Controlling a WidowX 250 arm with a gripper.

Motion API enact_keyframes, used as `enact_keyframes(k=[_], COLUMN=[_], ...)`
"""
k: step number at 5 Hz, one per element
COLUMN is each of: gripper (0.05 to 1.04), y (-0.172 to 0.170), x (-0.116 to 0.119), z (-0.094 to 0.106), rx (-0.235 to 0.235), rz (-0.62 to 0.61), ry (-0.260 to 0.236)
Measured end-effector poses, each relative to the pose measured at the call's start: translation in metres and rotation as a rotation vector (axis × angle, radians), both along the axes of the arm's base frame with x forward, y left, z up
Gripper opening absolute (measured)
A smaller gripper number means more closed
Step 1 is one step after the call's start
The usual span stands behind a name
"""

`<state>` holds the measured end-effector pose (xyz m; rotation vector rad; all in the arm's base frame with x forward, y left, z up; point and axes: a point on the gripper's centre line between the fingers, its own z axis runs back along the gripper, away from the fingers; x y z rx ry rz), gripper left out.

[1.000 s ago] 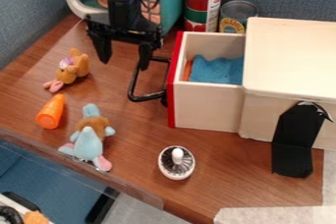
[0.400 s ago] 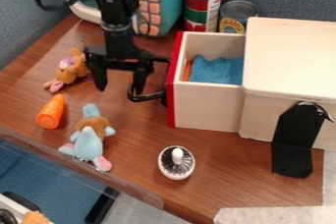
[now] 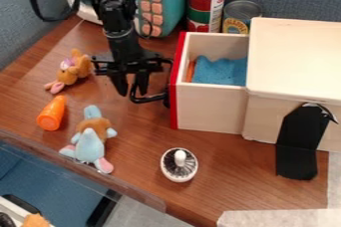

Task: Close the drawer

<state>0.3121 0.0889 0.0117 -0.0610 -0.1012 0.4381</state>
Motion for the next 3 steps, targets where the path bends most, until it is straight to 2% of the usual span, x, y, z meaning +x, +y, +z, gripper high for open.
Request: enact_keyframes(k=[1,3], gripper=[0.167,0.129], y=[-0.009,-0.041], x=[0.004,0.015], z=[0.006,0.009], rx=[-0.015,-0.037], rz=[-0.046,-0.160], ry=[-0.042,-0.077])
